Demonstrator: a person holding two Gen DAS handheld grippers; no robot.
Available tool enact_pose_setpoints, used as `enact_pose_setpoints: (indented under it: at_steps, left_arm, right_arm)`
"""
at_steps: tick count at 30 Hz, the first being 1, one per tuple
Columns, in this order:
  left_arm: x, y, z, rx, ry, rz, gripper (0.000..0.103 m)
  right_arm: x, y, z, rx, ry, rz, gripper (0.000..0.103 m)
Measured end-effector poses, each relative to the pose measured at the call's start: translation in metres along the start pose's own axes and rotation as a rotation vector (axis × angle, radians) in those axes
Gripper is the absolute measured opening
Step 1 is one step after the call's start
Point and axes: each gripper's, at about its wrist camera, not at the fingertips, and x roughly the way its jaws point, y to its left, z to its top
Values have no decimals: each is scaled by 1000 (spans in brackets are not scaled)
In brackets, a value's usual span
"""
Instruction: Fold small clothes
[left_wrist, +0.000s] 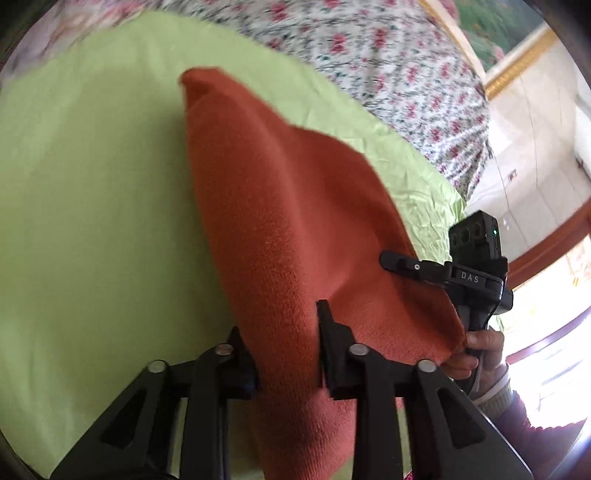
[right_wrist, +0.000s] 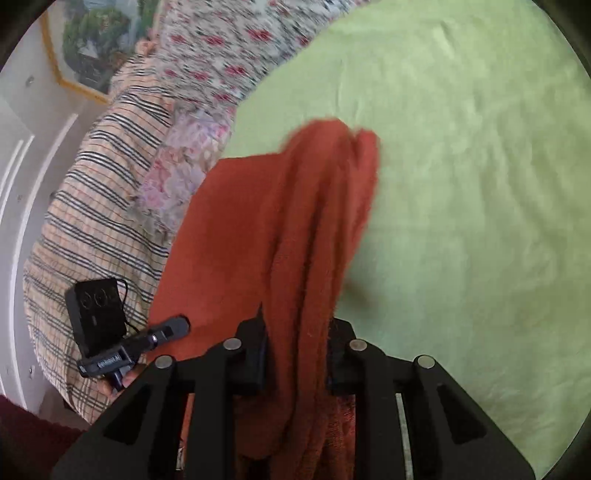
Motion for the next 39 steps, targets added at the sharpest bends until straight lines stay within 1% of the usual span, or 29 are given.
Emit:
enact_pose_setpoints:
  at_steps: [2, 4, 5, 6, 9, 10, 12, 14, 16, 17, 18, 19, 22, 23, 25, 28, 29, 30, 31, 32, 34, 36, 37, 38, 39]
  left_arm:
    - [4, 9, 2, -36, 1, 3, 49]
    - [5, 17, 13, -54, -14, 11, 52]
    - [7, 22, 24, -55, -28, 20, 56]
    - [8, 26, 34, -60, -40, 29, 57]
    - [22, 41, 70, -90, -63, 52, 57]
    - [27, 45, 83, -98, -73, 63, 57]
    - [39, 50, 112, -99, -97, 103, 49]
    - [47, 56, 141, -98, -111, 135, 33]
    - [49, 58, 159, -107, -128, 154, 32]
    - [45, 62, 166, -112, -137, 153, 32]
    - [41, 61, 167, -114, -143, 153, 32]
    - [36, 61, 166, -112, -151, 155, 33]
    - [15, 49, 143, -95, -177, 169, 45]
    - [6, 40, 130, -84, -183, 185, 46]
    - [-7, 28, 106, -61, -184, 176, 46]
    - [-23, 10, 61, -28, -157, 170, 48]
    - [-25, 4, 50, -16, -146, 178, 49]
    - [-26, 1, 40, -8, -136, 193, 49]
    - [-26, -2, 31, 1, -122, 206, 49]
    - [-25, -4, 20, 11, -99, 213, 49]
    - [-26, -8, 7, 25, -81, 221, 49]
    - [-27, -13, -3, 40, -66, 211, 49]
    - [-27, -14, -6, 44, -59, 216, 49]
    - [-26, -15, -11, 51, -53, 224, 49]
    - [-24, -16, -13, 53, -49, 223, 49]
  right_arm:
    - [1, -1, 0, 16, -5, -19, 28]
    - [-4, -2, 1, 35, -6, -44, 36]
    - [-8, -2, 2, 35, -11, -63, 38]
    - [-11, 1, 4, 29, -21, -81, 39]
    - [-23, 10, 7, 11, -60, -117, 40]
    - [-27, 12, 8, 7, -72, -129, 40]
    - [-34, 16, 9, -5, -102, -156, 40]
    - [-40, 22, 9, -12, -123, -160, 40]
    - [-46, 29, 10, -30, -146, -152, 40]
    - [-49, 34, 10, -47, -156, -151, 40]
    - [-50, 41, 10, -72, -162, -149, 40]
    - [-50, 45, 10, -88, -161, -147, 40]
    - [-44, 54, 12, -135, -146, -163, 40]
    - [-39, 55, 13, -150, -134, -177, 40]
    - [-28, 57, 16, -172, -113, -210, 40]
    - [-15, 50, 21, -169, -88, -268, 39]
    - [-10, 46, 22, -161, -74, -269, 39]
    - [-5, 43, 23, -150, -59, -275, 34]
    - [-3, 42, 23, -145, -50, -282, 17]
    - [-2, 43, 23, -147, -43, -275, 12]
    - [-9, 55, 22, -165, -61, -232, 10]
    - [-32, 66, 24, -155, -127, -111, 10]
    - [-47, 70, 25, -139, -174, -52, 10]
    - [-57, 69, 25, -126, -207, -56, 10]
    - [-59, 66, 26, -122, -214, -82, 10]
